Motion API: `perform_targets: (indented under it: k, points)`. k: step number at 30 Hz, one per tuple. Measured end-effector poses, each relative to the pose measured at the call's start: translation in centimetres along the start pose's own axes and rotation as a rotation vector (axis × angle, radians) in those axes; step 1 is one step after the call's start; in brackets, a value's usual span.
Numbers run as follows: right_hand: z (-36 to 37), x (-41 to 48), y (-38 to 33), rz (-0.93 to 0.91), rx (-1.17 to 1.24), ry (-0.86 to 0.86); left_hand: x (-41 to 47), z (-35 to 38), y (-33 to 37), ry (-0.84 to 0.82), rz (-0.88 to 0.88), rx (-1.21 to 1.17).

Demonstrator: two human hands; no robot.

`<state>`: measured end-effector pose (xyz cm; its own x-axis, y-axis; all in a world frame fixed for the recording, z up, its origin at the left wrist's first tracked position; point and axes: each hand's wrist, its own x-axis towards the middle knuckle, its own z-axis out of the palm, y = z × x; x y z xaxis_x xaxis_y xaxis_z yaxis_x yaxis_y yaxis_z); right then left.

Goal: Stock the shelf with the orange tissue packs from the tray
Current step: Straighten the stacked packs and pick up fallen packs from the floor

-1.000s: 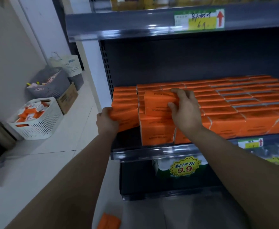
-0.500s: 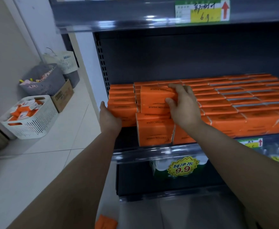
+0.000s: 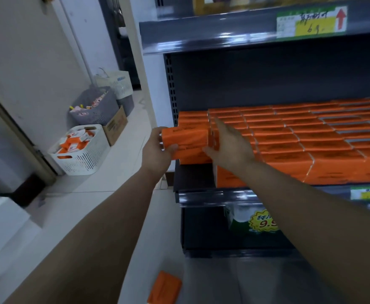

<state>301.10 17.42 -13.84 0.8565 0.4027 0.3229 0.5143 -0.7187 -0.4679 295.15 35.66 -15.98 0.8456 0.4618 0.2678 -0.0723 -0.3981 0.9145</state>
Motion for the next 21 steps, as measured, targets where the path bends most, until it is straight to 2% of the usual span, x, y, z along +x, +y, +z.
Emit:
perform_targets:
  k: [3,6,9,21]
  points:
    - [0.2,-1.0,1.6,0.079,-0.351,-0.197,0.0,-0.3,-1.9,-0.013,-0.102,0.093]
    - [0.7,-1.2,3.0,0.1,-0.478,-0.304,0.0,0.8,-3.1,-0.052,-0.196,0.167]
    - [1.1,-1.4,3.8,0.118,-0.471,-0.361,-0.2,2.9,-3.1,-0.084,-0.231,0.177]
    - [1.6,-1.6,5.0,0.127,-0.464,-0.287,0.2,6.3,-3.2,-0.055,-0.212,0.188]
